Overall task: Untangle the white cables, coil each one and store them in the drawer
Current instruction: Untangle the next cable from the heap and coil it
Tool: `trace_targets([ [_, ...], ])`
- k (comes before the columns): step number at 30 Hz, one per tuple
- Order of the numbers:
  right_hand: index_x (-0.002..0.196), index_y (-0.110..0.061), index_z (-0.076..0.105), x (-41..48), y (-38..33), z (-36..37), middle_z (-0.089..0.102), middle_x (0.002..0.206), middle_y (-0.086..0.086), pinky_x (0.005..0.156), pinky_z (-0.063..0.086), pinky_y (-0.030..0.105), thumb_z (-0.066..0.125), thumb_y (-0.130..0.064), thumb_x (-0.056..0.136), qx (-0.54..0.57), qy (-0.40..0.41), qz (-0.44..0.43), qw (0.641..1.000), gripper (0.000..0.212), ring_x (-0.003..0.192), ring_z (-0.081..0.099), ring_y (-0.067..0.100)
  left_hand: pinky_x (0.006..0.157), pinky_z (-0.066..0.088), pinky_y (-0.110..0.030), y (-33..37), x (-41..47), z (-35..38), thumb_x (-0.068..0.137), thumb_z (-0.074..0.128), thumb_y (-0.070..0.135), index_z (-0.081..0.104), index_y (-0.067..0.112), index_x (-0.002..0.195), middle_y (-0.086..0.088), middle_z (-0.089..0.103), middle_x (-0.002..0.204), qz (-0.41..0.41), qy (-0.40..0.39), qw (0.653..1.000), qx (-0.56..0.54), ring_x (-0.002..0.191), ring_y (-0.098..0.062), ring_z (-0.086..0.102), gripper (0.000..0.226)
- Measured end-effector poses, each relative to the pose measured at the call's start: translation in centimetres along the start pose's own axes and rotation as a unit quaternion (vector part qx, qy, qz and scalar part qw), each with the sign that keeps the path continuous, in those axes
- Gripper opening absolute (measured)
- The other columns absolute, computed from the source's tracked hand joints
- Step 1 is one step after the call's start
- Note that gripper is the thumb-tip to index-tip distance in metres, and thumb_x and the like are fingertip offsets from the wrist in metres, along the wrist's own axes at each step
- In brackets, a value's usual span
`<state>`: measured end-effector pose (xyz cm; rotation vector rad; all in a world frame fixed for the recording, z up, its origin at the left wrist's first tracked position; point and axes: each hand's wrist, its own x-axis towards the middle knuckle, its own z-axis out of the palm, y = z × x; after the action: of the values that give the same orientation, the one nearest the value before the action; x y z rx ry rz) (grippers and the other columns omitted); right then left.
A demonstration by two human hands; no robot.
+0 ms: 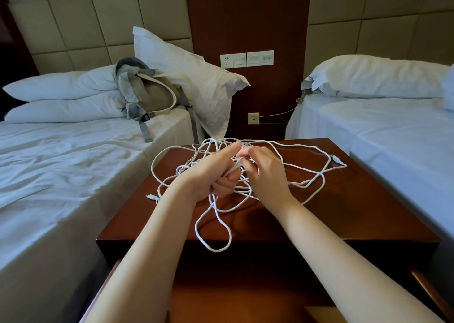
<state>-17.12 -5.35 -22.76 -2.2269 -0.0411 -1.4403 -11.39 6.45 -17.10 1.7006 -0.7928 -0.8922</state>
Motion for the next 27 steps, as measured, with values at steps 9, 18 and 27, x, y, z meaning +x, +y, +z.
trace_targets([
  [9,0.093,-0.009,0.064,1.1,-0.5,0.9,0.052,0.072,-0.015,0.072,0.043,0.033,0.049,-0.009,0.088,0.077,-0.180,0.099,0.976,0.016,0.080,0.049,0.014,0.035,0.022,-0.015,1.1,-1.3,-1.9,0.082,0.058,0.048,0.033,0.018,0.047,0.006,0.024,0.039,0.170,-0.252,0.929,-0.213,0.034,-0.004,0.025,0.052],
  [18,0.095,-0.019,0.059,2.3,-0.4,3.3,0.047,0.067,-0.010,0.067,0.035,0.029,0.042,-0.024,0.098,0.003,-0.230,0.187,0.955,0.018,0.070,0.045,0.015,0.035,0.023,-0.017,2.7,-2.8,-2.1,0.077,0.037,0.020,0.040,0.020,0.038,0.008,0.029,0.035,0.316,-0.067,0.871,-0.371,0.036,-0.007,0.017,0.038],
  [27,0.087,-0.018,0.057,4.0,0.6,3.0,0.061,0.071,-0.004,0.050,0.039,0.019,0.041,-0.026,0.101,0.097,-0.041,0.267,0.958,0.023,0.057,0.051,0.005,0.041,0.026,-0.018,2.2,-1.7,-1.9,0.097,0.024,0.020,0.042,0.017,0.044,0.006,0.029,0.043,0.345,0.058,0.793,-0.498,0.038,-0.007,0.027,0.056],
])
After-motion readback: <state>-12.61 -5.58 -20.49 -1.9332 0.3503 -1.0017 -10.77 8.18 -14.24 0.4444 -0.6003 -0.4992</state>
